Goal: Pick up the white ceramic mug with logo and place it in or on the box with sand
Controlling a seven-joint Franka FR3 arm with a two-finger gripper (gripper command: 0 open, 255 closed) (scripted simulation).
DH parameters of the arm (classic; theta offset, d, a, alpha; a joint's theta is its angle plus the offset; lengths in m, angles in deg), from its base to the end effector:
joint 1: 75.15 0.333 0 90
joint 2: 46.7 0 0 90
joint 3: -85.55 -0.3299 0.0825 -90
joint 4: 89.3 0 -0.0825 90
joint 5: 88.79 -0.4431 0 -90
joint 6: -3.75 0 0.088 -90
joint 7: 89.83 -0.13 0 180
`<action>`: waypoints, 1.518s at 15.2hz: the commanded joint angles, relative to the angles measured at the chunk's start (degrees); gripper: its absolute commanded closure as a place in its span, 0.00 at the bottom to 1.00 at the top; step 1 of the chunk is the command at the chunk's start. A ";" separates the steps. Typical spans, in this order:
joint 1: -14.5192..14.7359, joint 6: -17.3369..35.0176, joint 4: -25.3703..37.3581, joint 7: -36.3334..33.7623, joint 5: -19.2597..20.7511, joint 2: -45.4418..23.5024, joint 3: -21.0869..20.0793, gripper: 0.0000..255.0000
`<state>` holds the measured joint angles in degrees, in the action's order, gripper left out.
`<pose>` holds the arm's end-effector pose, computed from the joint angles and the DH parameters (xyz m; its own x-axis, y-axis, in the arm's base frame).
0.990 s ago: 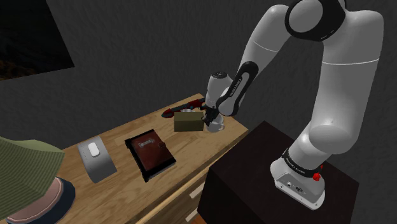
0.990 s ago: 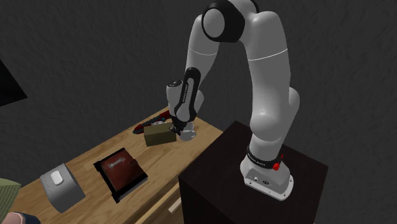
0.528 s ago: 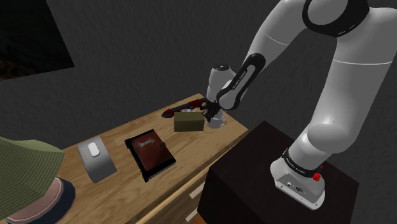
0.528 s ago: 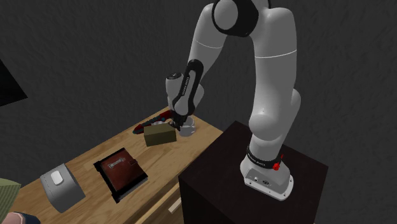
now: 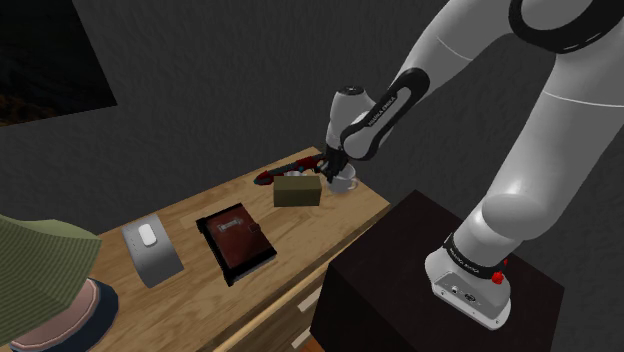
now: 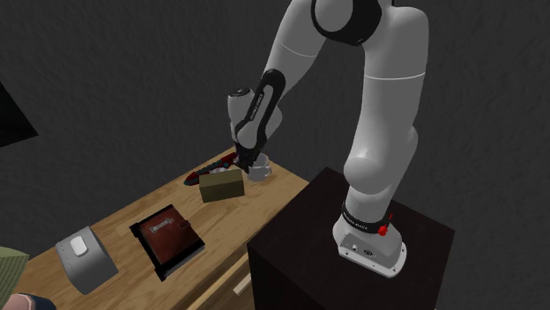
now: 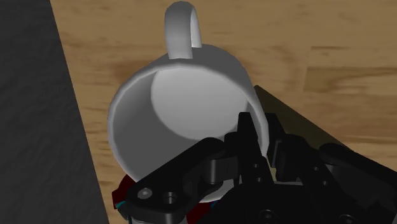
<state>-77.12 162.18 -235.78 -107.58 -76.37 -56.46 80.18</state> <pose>0.4822 0.0383 0.1455 0.9973 -0.0504 0.0535 -0.0535 -0.9969 0.0577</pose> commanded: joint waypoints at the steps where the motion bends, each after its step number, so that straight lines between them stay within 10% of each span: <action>1: -0.18 -1.41 -0.29 0.71 -0.96 1.71 -0.45 1.00; 23: 18.78 -17.54 26.04 -26.98 2.74 -11.50 -8.73 1.00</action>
<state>-59.23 145.54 -211.48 -133.47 -73.83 -66.97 71.65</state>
